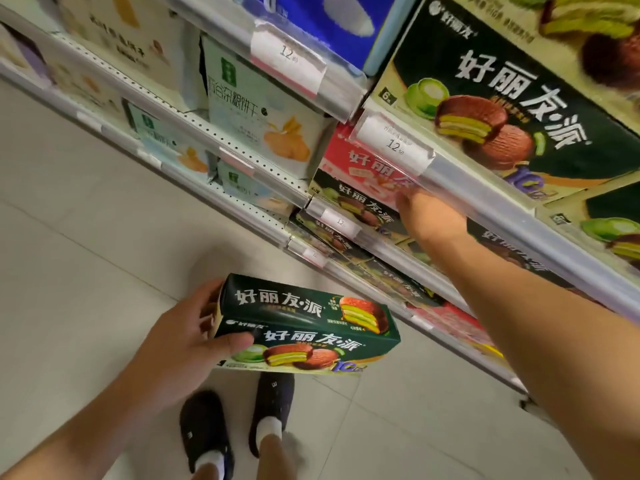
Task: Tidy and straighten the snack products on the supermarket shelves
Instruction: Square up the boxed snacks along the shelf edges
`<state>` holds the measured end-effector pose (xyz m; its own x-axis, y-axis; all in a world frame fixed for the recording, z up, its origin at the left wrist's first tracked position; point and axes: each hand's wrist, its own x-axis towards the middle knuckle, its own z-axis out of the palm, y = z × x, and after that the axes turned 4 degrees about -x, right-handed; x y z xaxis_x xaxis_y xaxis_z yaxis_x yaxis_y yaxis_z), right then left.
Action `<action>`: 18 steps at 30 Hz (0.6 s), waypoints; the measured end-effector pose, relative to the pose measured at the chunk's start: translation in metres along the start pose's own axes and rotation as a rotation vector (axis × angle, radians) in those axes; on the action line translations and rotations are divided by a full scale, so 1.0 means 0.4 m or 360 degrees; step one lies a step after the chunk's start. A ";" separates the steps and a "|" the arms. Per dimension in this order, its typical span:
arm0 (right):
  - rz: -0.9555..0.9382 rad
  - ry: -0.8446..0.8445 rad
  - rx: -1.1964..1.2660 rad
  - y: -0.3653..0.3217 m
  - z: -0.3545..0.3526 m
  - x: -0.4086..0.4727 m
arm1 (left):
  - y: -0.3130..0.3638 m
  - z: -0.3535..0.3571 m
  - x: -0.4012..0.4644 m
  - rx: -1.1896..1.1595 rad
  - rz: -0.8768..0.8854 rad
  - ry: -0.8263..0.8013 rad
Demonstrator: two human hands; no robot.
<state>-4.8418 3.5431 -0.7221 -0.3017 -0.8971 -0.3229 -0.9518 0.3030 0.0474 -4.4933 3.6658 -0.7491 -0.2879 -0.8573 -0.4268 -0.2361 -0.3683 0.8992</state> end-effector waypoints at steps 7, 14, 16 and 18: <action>0.0080 -0.0110 0.0111 0.000 -0.002 0.013 | 0.019 -0.024 0.030 0.0024 0.0059 0.0054; 0.0043 0.0250 0.0108 -0.034 0.030 -0.031 | 0.029 -0.005 -0.003 0.0189 0.0136 0.0038; 0.0024 0.0337 0.0118 -0.047 0.032 -0.049 | 0.027 -0.002 -0.017 0.0207 0.0145 0.0030; -0.0059 0.0444 0.0068 -0.055 0.035 -0.081 | 0.022 -0.009 -0.031 0.0219 0.0141 0.0011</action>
<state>-4.8102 3.5701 -0.7258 -0.2761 -0.9598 -0.0511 -0.9610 0.2765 -0.0013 -4.4886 3.6717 -0.7355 -0.3073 -0.8868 -0.3452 -0.3352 -0.2386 0.9114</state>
